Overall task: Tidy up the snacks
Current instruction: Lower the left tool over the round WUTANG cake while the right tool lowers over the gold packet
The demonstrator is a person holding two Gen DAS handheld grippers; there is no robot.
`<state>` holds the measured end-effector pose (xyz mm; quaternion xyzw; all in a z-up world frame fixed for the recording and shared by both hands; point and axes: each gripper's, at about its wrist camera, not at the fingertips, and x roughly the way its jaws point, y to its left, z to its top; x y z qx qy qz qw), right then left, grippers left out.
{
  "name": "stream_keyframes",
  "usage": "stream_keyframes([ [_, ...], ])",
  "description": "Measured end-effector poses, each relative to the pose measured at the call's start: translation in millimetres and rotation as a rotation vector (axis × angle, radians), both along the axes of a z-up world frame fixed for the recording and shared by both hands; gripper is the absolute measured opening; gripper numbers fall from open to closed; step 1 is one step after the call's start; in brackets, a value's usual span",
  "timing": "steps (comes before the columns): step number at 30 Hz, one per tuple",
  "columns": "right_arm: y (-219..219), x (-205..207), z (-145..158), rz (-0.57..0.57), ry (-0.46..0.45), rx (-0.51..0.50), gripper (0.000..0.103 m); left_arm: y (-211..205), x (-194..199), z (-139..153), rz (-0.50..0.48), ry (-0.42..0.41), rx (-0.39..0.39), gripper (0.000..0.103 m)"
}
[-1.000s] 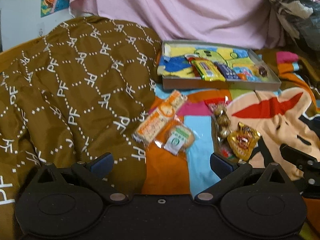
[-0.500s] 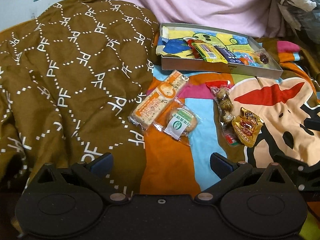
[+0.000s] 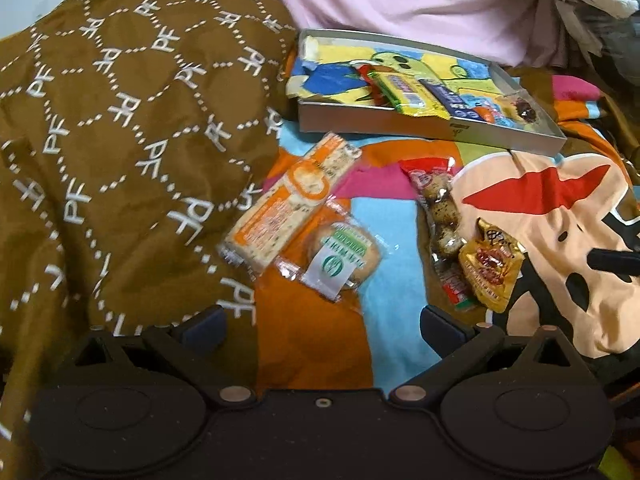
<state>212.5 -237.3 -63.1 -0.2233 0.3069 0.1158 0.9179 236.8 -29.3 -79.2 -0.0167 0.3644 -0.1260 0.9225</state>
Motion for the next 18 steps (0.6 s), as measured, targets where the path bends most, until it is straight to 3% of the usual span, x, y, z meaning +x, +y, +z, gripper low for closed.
stream_keyframes([
  [5,-9.9,16.5,-1.5,0.024,-0.008,-0.005,0.103,-10.1,8.2,3.7,-0.057,-0.038,0.031,0.102],
  [13,-30.2,44.4,-6.4,0.013,0.072,0.097,0.103,-27.1,30.7,8.2,-0.253,-0.080,0.122,0.102],
  [18,-33.5,55.6,-10.2,0.015,0.081,0.099,0.103,-37.0,47.6,4.0,-0.311,-0.043,0.130,0.102],
])
